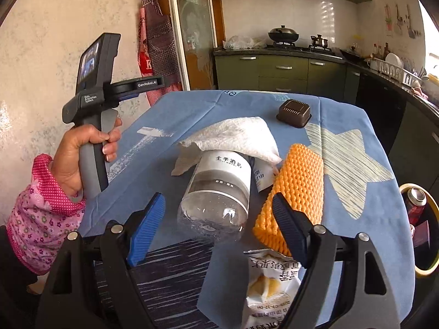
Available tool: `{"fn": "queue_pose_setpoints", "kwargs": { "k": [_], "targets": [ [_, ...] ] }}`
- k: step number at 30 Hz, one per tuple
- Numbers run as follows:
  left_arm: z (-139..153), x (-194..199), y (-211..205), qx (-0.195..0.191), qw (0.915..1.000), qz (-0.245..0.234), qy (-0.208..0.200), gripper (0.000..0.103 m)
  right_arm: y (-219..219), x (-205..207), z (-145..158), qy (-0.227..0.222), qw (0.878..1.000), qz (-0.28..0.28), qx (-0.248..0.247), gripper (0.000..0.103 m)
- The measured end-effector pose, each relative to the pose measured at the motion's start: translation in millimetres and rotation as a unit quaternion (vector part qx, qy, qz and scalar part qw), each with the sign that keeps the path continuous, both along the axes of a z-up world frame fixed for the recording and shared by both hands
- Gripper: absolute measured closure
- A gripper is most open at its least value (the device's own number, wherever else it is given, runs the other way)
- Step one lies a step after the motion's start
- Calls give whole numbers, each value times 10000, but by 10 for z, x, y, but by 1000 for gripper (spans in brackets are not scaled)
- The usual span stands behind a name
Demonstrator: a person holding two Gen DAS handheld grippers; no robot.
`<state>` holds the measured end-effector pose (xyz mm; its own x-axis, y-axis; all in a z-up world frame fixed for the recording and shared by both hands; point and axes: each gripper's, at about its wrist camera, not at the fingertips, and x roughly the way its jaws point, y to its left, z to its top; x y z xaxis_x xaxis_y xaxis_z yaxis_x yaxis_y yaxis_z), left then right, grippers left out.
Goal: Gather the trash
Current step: 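Reach the right tool to the Nongfu Spring water bottle and grasp it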
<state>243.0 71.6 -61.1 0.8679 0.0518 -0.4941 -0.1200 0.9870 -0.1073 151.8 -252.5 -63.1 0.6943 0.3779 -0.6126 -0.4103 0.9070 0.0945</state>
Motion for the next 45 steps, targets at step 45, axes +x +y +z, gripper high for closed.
{"fn": "queue_pose_setpoints", "kwargs": {
  "k": [45],
  "targets": [
    [-116,26,-170,197,9994,-196,208,20,-201,37,485,-113,9992,-372,98,42]
  ]
}}
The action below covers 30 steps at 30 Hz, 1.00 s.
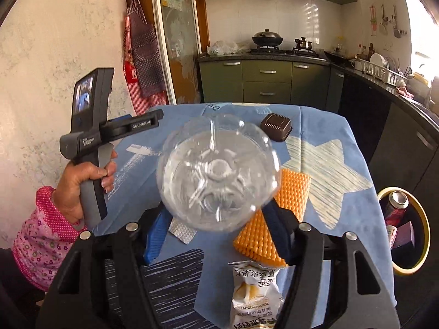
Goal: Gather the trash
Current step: 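Reach the right tool to the Nongfu Spring water bottle and grasp it, then carry the water bottle over the bin and open the right tool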
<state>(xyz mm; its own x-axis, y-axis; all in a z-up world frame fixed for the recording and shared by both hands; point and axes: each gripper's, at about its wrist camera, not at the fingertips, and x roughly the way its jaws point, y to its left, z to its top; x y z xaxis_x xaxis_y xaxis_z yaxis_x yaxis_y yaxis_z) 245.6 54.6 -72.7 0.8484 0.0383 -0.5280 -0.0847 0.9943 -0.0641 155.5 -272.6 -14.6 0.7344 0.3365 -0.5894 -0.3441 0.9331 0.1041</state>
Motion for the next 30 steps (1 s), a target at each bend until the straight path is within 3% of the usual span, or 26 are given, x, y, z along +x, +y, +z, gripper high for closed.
{"fn": "queue_pose_setpoints", "kwargs": {
  "k": [4,14,18,30],
  "targets": [
    [4,-4,-5,10,10000,9,-12,20,-100,39,84,97,9994,118,311,43],
    [1,-13,-25,26,10000,-37,1,20,1,345,66,391,9984,301,289,42],
    [1,-16,-20,8,10000,-24,-11,20,-55,492,92,714,9951,441,513,43],
    [-11,-16,-56,26,10000,-77,-1,20,-410,373,313,458,9942,333,912,44]
  ]
}}
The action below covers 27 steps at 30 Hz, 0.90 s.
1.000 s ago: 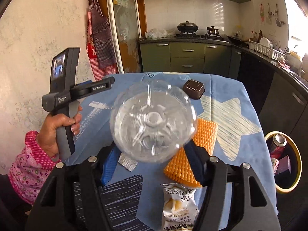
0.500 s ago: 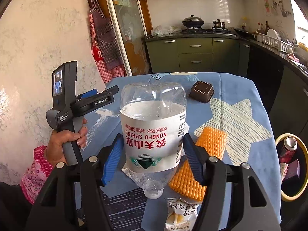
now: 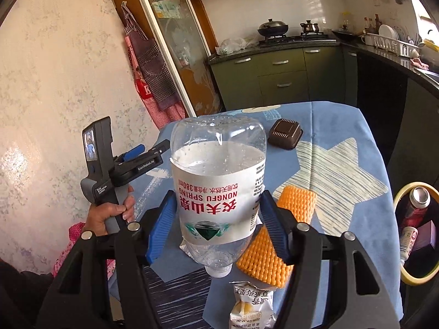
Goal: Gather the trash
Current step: 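Carry the water bottle over the bin and open the right tool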
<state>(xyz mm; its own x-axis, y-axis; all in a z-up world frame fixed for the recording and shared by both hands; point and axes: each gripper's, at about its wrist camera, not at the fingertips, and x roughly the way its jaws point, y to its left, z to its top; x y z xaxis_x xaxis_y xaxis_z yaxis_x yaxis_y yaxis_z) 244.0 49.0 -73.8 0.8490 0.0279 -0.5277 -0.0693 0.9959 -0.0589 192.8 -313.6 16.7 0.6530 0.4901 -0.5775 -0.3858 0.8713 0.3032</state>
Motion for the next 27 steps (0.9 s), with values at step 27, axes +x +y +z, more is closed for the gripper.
{"fn": "queue_pose_setpoints", "kwargs": {
  "k": [27],
  "targets": [
    [-115,72,-75,167,9997,-111,141,20,-2506,11,47,-263,9451,-3255,-57,44]
  ]
}}
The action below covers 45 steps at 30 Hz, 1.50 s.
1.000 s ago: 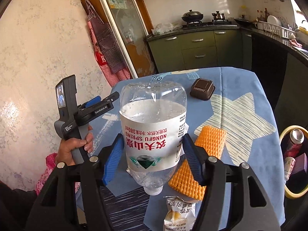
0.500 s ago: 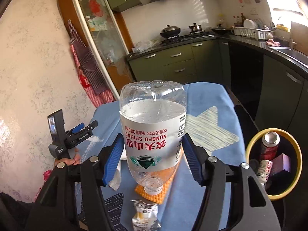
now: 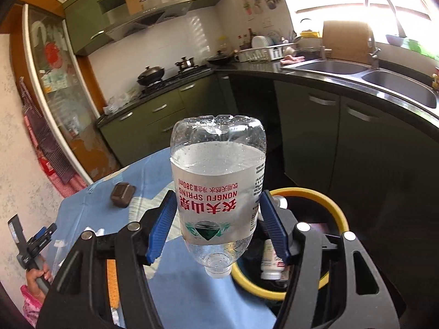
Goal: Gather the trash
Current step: 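Carry the water bottle over the bin and open the right tool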
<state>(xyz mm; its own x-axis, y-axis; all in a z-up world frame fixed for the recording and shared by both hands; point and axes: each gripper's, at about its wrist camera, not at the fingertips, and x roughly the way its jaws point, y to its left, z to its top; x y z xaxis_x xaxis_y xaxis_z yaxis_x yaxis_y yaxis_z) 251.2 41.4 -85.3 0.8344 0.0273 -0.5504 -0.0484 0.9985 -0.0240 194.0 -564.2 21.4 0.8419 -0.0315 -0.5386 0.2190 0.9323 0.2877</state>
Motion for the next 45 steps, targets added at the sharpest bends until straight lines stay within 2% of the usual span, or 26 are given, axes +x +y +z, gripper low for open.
{"fn": "queue_pose_setpoints", "kwargs": {
  "k": [8,13,18,24,30,36,42,45],
  "targets": [
    [8,-18,-82,79,9998,-159,-120,19,-730,362,-287,-66,9948,-1010,-149,44],
    [12,-25,-110,153,9996,-191,-173,18,-1017,703,-547,0,9891,-1436,-330,44],
    [-24,8,-125,225,9995,-195,-114,18,-1102,955,-882,196,9856,-1629,-399,44],
    [-51,16,-178,302,9991,-280,-76,18,-1083,1082,-1140,443,9839,-1678,-427,43],
    [-45,-7,-195,309,9989,-333,-111,18,-979,955,-1342,891,9841,-1513,-262,42],
    [-29,-26,-217,305,9987,-401,-125,17,-801,518,-1284,912,9864,-1362,-131,42],
    [-24,-36,-284,333,9980,-521,-99,16,-525,43,-1126,720,9923,-998,136,42],
    [21,-43,-322,204,9978,-623,68,16,-328,-146,-1026,626,9948,-800,64,40]
  ]
}}
